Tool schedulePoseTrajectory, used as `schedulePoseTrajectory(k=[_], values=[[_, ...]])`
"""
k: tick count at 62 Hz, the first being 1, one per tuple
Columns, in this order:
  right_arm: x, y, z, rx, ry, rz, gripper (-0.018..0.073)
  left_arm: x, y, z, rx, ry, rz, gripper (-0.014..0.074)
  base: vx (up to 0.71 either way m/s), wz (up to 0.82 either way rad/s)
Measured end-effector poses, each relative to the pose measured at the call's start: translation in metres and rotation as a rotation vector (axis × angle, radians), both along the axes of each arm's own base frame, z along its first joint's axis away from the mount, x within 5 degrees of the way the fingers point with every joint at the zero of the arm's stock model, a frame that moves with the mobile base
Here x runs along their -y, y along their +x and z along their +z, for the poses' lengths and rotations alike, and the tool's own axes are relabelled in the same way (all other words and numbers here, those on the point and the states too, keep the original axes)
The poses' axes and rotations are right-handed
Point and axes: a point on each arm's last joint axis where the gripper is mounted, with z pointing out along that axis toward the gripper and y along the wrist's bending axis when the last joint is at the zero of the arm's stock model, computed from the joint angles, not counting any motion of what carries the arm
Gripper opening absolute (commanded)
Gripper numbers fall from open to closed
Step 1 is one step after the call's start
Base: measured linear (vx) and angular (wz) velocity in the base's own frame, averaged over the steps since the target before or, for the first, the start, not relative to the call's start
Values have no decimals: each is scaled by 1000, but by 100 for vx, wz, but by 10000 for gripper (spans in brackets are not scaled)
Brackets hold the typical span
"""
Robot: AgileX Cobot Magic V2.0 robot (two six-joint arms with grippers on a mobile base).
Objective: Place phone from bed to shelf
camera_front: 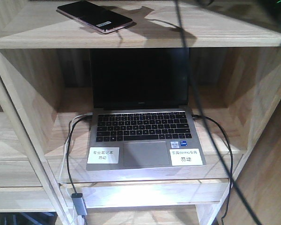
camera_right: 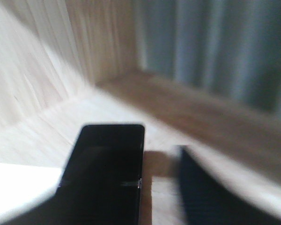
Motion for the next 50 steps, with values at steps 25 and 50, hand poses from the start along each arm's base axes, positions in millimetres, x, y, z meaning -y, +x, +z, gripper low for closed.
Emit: schedulePoseTrajectory(k=[25, 50], values=[[38, -70, 5, 0, -17, -115, -6, 0, 0, 0, 0, 0, 0, 1, 0, 0], [98, -181, -61, 55, 23, -301, -6, 0, 0, 0, 0, 0, 0, 1, 0, 0]])
